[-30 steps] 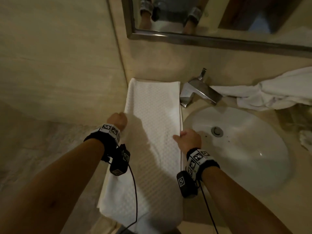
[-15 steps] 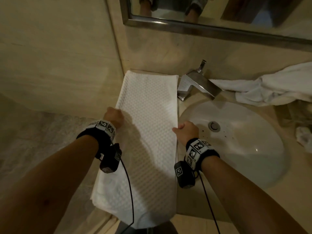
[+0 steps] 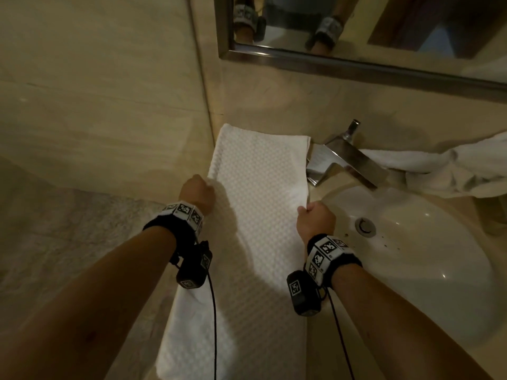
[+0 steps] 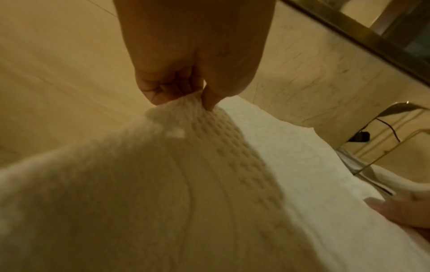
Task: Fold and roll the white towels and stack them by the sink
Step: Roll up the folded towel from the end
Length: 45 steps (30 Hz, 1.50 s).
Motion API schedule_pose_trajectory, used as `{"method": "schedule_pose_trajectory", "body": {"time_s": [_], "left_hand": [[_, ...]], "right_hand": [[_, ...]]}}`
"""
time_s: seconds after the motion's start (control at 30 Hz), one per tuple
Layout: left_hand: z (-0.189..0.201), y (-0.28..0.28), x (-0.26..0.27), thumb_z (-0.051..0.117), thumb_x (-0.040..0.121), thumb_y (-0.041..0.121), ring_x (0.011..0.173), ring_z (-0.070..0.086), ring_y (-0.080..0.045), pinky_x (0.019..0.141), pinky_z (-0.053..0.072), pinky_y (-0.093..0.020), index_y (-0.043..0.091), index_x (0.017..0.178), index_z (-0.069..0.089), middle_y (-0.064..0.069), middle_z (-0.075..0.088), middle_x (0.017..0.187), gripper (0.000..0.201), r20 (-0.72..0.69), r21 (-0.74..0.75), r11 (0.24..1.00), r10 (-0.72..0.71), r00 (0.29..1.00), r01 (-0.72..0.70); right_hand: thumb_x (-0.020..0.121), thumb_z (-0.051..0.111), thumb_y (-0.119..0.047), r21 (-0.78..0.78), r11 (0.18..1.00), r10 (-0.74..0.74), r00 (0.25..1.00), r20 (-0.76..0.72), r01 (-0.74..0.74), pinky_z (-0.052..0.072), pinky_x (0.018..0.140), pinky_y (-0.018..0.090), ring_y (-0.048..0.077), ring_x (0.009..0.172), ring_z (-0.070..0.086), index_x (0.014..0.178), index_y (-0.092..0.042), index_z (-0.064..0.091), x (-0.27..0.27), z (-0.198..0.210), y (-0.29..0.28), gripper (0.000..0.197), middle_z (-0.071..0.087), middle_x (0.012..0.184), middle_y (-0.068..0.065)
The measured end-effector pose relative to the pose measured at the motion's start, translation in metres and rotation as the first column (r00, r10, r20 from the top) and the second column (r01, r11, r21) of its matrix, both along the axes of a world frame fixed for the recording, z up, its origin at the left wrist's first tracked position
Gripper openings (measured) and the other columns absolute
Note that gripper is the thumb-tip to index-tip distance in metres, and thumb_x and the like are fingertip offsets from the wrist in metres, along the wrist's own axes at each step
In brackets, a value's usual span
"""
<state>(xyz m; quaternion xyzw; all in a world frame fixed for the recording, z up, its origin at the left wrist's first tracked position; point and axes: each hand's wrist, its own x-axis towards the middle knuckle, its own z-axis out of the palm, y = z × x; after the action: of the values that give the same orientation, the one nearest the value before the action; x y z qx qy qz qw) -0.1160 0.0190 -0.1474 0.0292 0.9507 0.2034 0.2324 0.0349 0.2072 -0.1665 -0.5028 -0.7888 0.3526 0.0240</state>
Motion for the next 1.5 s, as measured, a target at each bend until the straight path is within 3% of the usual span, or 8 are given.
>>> {"method": "schedule_pose_trajectory", "body": {"time_s": [0.33,0.47,0.77,0.93,1.13,1.23,1.37,1.5], "left_hand": [[0.000,0.002,0.008,0.050,0.092,0.022,0.118,0.044,-0.040,0.091,0.040,-0.043,-0.002,0.121,0.037,-0.024,0.045,0.127,0.040,-0.083,-0.050,0.998,-0.048,0.995,0.044],[0.003,-0.020,0.034,0.053,0.091,0.038,0.122,0.044,-0.040,0.095,0.043,-0.044,0.000,0.137,0.026,-0.022,0.041,0.136,0.065,0.054,-0.085,0.995,-0.043,0.998,0.048],[-0.010,-0.111,0.184,0.050,0.092,0.047,0.123,0.046,-0.039,0.097,0.039,-0.040,-0.003,0.134,0.036,-0.022,0.045,0.137,0.067,0.024,-0.051,0.990,0.134,0.991,-0.133],[-0.025,-0.161,0.258,0.049,0.076,0.070,0.116,0.051,-0.041,0.096,0.045,-0.046,-0.005,0.131,0.042,-0.024,0.050,0.132,0.093,0.056,0.068,0.934,0.348,0.936,-0.352],[-0.036,-0.183,0.297,0.062,0.074,0.025,0.083,0.061,-0.029,0.049,0.033,-0.023,0.000,0.099,0.062,-0.012,0.063,0.094,0.035,0.119,0.324,0.813,0.471,0.874,-0.483],[-0.053,-0.191,0.309,0.059,0.062,0.013,0.076,0.058,-0.025,0.057,0.048,-0.028,0.005,0.094,0.057,-0.011,0.062,0.088,0.033,0.129,0.336,0.840,0.406,0.905,-0.425],[-0.064,-0.196,0.322,0.062,0.065,-0.012,0.062,0.052,-0.017,0.046,0.039,-0.021,-0.011,0.098,0.057,-0.006,0.053,0.071,0.033,0.184,0.364,0.865,0.296,0.937,-0.345],[-0.064,-0.212,0.335,0.077,0.065,-0.007,0.103,0.050,-0.020,0.082,0.043,-0.029,0.005,0.121,0.040,-0.004,0.052,0.111,0.068,0.265,0.380,0.869,0.226,0.937,-0.317]], "right_hand": [[0.087,0.062,-0.027,-0.010,0.999,-0.032,0.994,-0.106,0.031,0.048,0.085,0.036,0.030,0.101,0.059,0.109,-0.006,0.052,0.015,-0.003,0.000,0.032,0.061,0.112,0.014],[0.088,0.060,-0.028,-0.041,0.999,-0.039,0.996,-0.079,0.036,0.044,0.083,0.031,0.028,0.103,0.058,0.108,-0.009,0.055,0.040,0.003,-0.010,0.028,0.061,0.114,0.012],[0.091,0.059,-0.021,-0.069,0.993,0.083,0.982,-0.167,-0.096,0.041,0.082,0.025,0.027,0.102,0.059,0.108,-0.008,0.058,0.167,-0.002,-0.097,0.021,0.061,0.113,0.010],[0.089,0.058,-0.011,0.034,0.993,0.121,0.956,-0.268,-0.117,0.042,0.074,0.026,0.023,0.089,0.056,0.097,-0.009,0.061,0.257,-0.014,-0.144,0.009,0.059,0.106,0.011],[0.083,0.060,-0.007,0.061,0.997,-0.022,0.952,-0.305,0.042,0.045,0.071,0.029,0.026,0.083,0.059,0.086,-0.008,0.062,0.300,-0.032,-0.168,0.004,0.063,0.092,0.009],[0.088,0.056,-0.015,-0.122,0.989,-0.111,0.972,-0.209,0.086,0.049,0.081,0.031,0.027,0.092,0.061,0.097,-0.009,0.062,0.302,-0.046,-0.179,0.012,0.066,0.097,0.008],[0.089,0.053,-0.026,-0.298,0.953,0.041,0.998,-0.042,-0.051,0.043,0.077,0.027,0.026,0.098,0.061,0.103,-0.014,0.063,0.299,-0.071,-0.187,0.020,0.066,0.107,0.008],[0.082,0.060,-0.014,-0.404,0.914,0.023,0.999,-0.044,-0.039,0.050,0.079,0.032,0.026,0.094,0.062,0.105,-0.014,0.062,0.319,-0.090,-0.197,0.023,0.067,0.103,0.007]]}}
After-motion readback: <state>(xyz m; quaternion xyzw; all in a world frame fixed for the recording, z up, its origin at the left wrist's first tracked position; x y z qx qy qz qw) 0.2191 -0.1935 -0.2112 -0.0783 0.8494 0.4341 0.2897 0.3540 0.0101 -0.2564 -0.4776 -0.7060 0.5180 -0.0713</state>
